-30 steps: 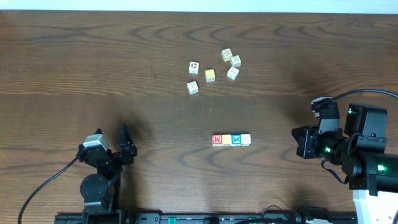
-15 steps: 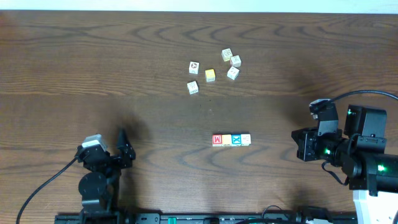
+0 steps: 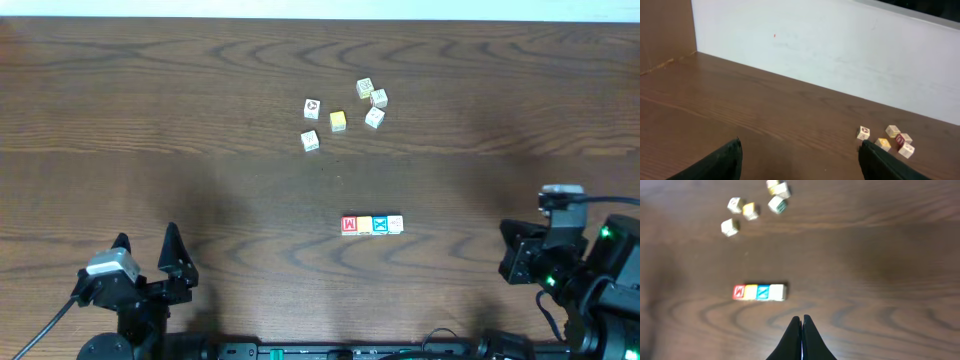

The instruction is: Lift 4 blocks

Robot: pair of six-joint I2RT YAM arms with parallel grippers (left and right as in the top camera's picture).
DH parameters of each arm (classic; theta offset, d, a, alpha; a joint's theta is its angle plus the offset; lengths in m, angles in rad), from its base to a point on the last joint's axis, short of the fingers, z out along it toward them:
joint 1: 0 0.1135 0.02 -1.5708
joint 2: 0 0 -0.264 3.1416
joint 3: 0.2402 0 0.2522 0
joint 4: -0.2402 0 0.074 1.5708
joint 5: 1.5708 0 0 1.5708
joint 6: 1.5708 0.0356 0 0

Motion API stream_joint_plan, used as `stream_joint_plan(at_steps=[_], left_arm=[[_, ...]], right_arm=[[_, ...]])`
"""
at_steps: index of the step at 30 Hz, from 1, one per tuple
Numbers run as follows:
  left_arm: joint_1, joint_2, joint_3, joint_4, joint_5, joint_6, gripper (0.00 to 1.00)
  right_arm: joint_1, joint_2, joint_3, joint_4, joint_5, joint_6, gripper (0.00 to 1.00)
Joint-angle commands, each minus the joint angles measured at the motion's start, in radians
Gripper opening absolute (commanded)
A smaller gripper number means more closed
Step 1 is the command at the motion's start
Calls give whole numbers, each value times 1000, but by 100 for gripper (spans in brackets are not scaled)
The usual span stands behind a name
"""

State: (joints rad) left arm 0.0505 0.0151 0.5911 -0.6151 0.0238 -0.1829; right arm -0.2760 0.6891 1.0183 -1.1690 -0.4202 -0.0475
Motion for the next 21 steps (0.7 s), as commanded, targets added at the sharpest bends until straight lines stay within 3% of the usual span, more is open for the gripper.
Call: stream_joint_plan(at_steps=[1,6,11,21], left_arm=[[-2,6,14,-38,33,5,75],[-1,87,14,-92,36,17,75],[-1,120,21,-71,35,58,75],[-1,120,21,-57,36,48,75]], right_arm=[[-55,50,0,6,-2,9,1],[-93,223,6,-32,-138,-84,1],[-109,285,94,-155,-222,-151,1],[-109,282,306,-37,-229,44,1]])
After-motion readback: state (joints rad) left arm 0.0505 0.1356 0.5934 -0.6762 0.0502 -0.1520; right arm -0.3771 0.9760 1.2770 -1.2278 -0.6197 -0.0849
